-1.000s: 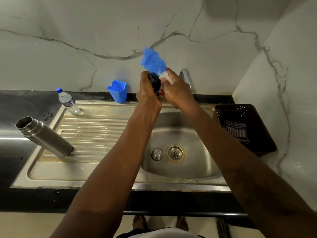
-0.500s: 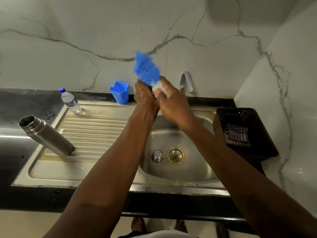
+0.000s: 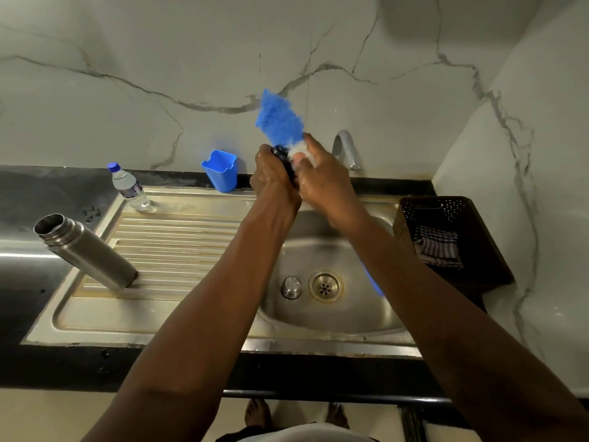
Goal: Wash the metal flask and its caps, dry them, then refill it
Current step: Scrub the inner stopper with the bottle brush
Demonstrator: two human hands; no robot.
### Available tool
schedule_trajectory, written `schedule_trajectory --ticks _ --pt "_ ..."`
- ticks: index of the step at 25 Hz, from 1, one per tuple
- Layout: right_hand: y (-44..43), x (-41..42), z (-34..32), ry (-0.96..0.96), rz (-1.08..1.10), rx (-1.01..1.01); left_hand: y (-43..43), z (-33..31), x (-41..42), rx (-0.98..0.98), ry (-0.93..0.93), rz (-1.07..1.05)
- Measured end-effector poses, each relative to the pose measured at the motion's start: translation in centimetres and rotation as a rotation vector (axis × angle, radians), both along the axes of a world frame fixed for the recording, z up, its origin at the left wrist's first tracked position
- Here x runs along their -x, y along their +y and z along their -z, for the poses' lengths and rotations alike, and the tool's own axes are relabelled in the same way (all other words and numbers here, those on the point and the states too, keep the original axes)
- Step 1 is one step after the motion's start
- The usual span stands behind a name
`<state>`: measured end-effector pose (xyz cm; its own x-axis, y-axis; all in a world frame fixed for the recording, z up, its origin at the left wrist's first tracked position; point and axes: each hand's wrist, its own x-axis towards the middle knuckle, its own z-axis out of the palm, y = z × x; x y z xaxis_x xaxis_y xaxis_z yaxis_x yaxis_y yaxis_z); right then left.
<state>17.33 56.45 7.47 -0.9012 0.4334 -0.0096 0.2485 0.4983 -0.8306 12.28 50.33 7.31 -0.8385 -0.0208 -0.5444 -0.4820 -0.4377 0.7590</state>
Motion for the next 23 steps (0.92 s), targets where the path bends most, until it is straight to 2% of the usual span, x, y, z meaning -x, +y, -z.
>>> schedule_trajectory --ticks 3,6,9,12,16,20,23 --pt "1.1 0.0 -0.7 -0.030 0.036 0.076 0.4 -0.6 -0.1 -0.012 0.003 -0.007" --pt "-1.2 -2.6 0.0 -0.024 -0.066 -0.023 -0.8 -0.5 0.4 -0.008 -0.005 -0.054" --pt "-0.8 -0.6 -0.3 0.014 -0.020 0.008 -0.4 0.3 -0.9 0.069 0.006 -0.019" --pt "0.6 0.3 -0.4 0.002 0.014 0.011 -0.1 -0.4 -0.9 -0.012 -0.028 -0.030" --pt "-1.4 -1.1 0.7 -0.015 -0.075 -0.013 -0.9 0.1 0.0 0.066 0.063 -0.050" --pt "-0.1 0.9 -0.8 0.001 0.006 0.063 -0.6 0.1 -0.3 -0.020 -0.027 -0.056" --pt "-1.7 -1.2 0.4 0.007 -0.085 0.001 -1.5 0.0 0.4 0.034 0.081 -0.093"
